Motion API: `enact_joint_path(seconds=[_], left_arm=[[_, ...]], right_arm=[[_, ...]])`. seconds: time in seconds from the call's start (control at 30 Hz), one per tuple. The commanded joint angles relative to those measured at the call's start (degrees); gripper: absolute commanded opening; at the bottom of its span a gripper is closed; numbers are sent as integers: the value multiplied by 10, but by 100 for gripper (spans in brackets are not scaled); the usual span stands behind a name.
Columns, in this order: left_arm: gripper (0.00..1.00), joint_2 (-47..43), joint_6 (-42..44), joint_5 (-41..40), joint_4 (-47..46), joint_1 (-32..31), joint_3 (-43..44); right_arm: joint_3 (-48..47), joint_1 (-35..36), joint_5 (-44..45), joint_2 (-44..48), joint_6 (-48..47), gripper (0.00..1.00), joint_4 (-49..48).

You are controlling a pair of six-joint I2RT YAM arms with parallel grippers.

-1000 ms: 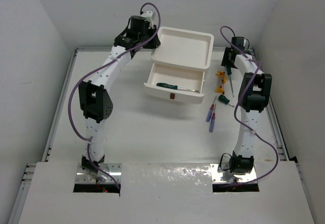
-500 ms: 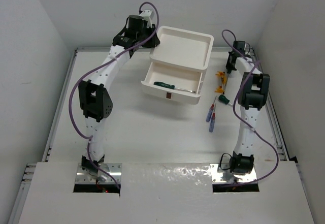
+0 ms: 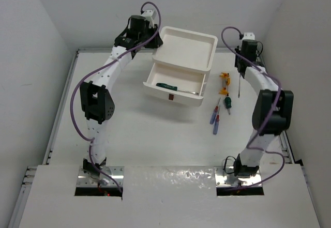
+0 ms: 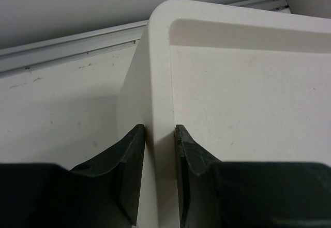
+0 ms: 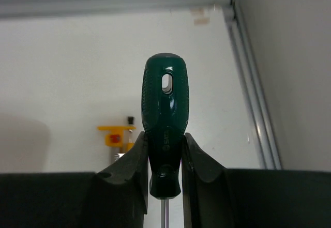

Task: Sort the tools into containers

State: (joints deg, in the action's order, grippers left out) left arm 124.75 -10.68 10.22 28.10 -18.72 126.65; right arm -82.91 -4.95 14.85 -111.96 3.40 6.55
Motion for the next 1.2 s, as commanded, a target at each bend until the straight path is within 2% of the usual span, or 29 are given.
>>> enact_joint_path(seconds=[0.0,0.1,0.23,0.33,0.37,0.47,0.53,0.6,0.77,1.07,1.17], left_arm=[[8,38,-5,-11,67,5,-18],[8,33,-12,-7,64,0,-18],[8,29,-14,-11,56,-3,-18],[8,27,-15,-13,50,-5,-18],[8,27,-15,-13,45,-5,-19],[8,25,-19,-19,36,-9,-25],[8,22,-20,-19,31,-11,-29],[8,16,-20,-18,24,-13,-34],[8,10,-18,-21,22,-14,-37],[8,14,-15,-26,20,-14,-37],[8,15,-14,-27,20,-13,-34]], right_arm=[[65,28,-20,130,-30,0,-159],[130,45,-31,217,-60,0,-227],[144,96,-41,300,-67,0,-256],[131,144,-139,340,-97,0,-279],[115,156,-213,339,-94,0,-277],[89,195,-341,310,-42,0,-306],[82,244,-359,289,-56,0,-315],[65,280,-364,251,-88,0,-305],[36,303,-383,177,-102,0,-257],[36,340,-396,176,-206,0,-43],[29,345,-391,174,-217,0,-18]])
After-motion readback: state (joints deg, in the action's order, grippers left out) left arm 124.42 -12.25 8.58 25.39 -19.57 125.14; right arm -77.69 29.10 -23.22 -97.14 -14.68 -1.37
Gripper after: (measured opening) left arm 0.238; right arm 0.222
